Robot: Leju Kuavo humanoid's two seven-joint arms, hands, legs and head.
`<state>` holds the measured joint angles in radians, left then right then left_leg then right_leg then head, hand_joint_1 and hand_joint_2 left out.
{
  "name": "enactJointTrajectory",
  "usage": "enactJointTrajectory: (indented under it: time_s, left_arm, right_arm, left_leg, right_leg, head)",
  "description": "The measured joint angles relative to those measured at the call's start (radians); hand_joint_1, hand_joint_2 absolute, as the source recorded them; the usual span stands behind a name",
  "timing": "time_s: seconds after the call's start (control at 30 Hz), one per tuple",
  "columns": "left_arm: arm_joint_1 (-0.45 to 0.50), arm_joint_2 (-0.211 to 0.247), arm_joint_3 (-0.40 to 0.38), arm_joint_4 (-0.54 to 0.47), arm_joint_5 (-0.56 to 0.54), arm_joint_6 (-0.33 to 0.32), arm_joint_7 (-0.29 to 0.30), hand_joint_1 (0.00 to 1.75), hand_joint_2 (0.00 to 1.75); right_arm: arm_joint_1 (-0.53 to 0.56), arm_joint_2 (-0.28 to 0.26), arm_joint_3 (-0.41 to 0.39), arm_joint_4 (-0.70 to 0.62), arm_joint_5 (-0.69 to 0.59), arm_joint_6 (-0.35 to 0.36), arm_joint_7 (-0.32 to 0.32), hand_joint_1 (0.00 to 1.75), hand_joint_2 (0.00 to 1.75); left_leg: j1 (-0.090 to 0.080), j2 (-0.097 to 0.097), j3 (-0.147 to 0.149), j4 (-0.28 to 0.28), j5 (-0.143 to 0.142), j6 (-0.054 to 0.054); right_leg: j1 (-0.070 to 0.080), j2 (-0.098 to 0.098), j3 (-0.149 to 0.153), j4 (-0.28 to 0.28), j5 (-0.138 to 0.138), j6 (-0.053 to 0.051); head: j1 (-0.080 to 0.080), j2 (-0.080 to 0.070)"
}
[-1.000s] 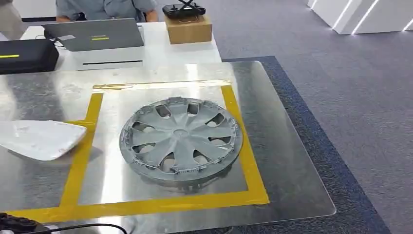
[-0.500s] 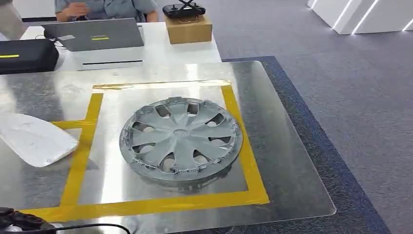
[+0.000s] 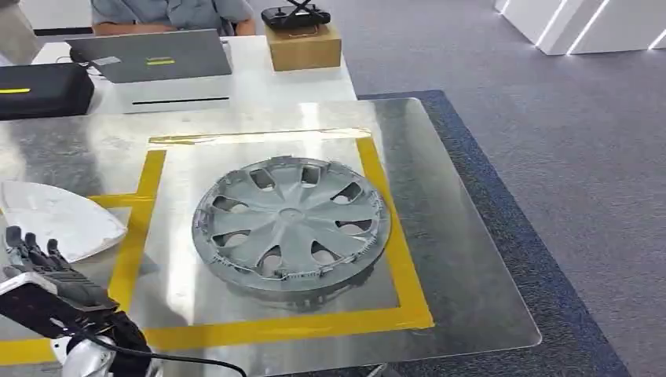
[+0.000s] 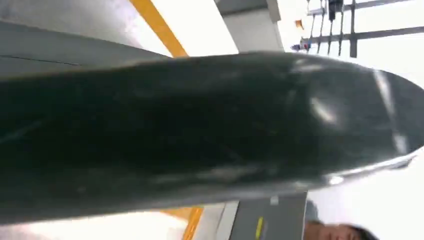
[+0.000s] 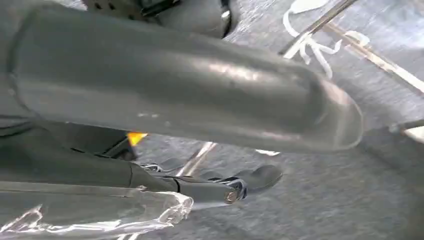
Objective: Take the parts from the cabinet and place them on the table.
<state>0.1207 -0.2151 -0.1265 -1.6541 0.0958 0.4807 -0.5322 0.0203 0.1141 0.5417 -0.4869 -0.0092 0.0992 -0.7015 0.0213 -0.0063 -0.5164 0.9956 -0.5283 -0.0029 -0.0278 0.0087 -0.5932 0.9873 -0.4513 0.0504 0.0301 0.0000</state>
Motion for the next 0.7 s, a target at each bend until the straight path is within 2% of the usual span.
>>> enactJointTrajectory:
  time_s: [0.3, 0.7]
  left_arm:
    - [-0.005, 0.042, -0.105, 0.054, -0.086, -0.072, 0.040, 0.00, 0.00]
    - [-0.014, 0.065, -0.142, 0.082, -0.136, -0.105, 0.050, 0.00, 0.00]
  right_arm:
    - [0.098, -0.082, -0.116, -0.326, 0.048, -0.052, 0.009, 0.00, 0.00]
    - [0.176, -0.114, -0.176, -0.521, 0.054, -0.072, 0.034, 0.00, 0.00]
  left_leg:
    - [-0.001, 0.001, -0.002, 0.000, 0.000, 0.000]
    - [-0.001, 0.000, -0.006, 0.000, 0.001, 0.000]
  right_leg:
    - [-0.001, 0.000, -0.001, 0.000, 0.001, 0.001]
    - [-0.002, -0.001, -0.006, 0.004, 0.001, 0.001]
  head:
    - [0.000, 0.000]
    - [0.000, 0.000]
